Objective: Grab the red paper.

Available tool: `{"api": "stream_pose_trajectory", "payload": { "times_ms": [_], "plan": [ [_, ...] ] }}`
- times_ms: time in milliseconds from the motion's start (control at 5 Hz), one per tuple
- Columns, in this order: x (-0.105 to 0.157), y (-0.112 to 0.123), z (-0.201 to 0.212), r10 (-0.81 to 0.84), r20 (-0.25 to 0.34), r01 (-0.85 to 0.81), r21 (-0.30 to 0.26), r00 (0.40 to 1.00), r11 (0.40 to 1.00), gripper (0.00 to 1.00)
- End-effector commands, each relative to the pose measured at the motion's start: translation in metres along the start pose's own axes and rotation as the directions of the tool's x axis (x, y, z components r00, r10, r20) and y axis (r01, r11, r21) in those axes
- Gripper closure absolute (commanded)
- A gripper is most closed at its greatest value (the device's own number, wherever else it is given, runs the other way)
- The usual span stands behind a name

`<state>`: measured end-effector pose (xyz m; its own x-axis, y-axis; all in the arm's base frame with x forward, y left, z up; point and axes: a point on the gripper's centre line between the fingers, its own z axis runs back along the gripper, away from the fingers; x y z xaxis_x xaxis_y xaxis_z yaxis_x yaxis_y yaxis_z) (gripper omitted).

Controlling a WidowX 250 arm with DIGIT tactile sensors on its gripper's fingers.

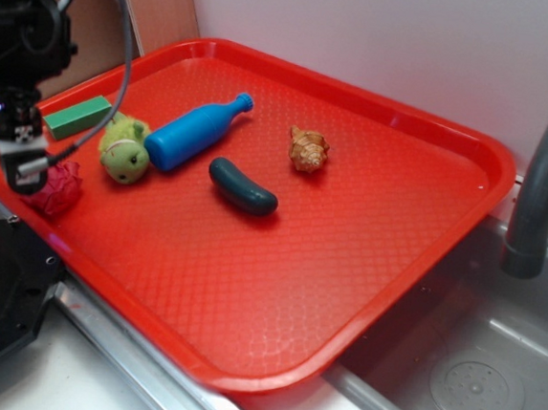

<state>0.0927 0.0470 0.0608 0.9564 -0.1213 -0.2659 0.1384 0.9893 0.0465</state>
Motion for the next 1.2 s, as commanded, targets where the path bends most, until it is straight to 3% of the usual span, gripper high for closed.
{"api": "stream_pose_trajectory", "payload": {
  "times_ms": [0, 600, 800, 1000],
  "plan": [
    [0.003, 0.008, -0.01, 0.02, 0.045, -0.019, -0.012, 0.999, 1.0, 0.0],
    [0.003, 0.008, -0.01, 0.02, 0.045, -0.019, -0.012, 0.999, 1.0, 0.0],
    [0.003, 0.017, 0.01, 0.017, 0.183, -0.019, 0.011, 0.983, 1.0, 0.0],
    [0.005, 0.017, 0.022, 0.002, 0.214, -0.006, 0.021, 0.977, 1.0, 0.0]
  ]
}}
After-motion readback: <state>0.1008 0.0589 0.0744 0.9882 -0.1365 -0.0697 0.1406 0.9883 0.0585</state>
